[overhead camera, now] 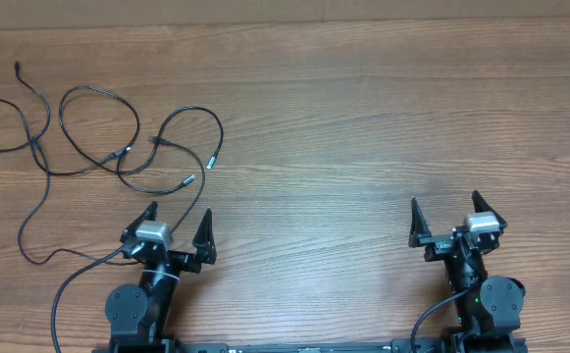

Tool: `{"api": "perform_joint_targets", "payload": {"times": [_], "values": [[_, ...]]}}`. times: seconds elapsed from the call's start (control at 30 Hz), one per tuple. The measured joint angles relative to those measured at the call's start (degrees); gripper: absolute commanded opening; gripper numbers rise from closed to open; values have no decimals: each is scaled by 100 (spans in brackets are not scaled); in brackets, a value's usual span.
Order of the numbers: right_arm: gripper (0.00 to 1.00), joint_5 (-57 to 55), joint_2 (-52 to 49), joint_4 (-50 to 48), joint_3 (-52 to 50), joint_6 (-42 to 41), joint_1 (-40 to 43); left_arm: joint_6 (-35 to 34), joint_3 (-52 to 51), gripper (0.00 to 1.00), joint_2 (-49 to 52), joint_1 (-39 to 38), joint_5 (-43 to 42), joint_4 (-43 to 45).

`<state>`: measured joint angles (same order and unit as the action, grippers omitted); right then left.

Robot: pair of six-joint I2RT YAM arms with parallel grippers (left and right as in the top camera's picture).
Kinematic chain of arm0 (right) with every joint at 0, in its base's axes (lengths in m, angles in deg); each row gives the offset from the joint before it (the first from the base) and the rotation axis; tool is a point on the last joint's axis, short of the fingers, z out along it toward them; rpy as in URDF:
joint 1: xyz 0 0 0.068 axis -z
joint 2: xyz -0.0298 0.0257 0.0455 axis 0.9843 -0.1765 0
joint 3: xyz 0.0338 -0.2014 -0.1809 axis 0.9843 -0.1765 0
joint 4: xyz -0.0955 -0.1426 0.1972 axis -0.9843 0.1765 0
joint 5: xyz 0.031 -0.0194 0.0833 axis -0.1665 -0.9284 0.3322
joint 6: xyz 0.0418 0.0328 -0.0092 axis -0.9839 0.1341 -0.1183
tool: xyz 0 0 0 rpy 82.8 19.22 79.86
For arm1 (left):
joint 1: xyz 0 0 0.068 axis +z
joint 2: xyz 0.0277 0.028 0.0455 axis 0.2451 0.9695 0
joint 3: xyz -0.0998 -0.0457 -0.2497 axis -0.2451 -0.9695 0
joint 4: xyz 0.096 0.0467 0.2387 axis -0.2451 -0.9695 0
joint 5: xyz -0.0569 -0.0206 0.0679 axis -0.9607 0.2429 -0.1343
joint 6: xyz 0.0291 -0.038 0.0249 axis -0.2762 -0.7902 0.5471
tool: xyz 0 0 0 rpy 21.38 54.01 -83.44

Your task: Untangle cables

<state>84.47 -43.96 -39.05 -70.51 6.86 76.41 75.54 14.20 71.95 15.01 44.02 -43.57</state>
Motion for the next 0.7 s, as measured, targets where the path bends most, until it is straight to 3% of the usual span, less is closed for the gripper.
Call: {"api": "perform_joint_targets", "payload": {"times": [0.7], "values": [[100,0,-2,0,0,2,269,0,0,100,0,0,0,0]]}}
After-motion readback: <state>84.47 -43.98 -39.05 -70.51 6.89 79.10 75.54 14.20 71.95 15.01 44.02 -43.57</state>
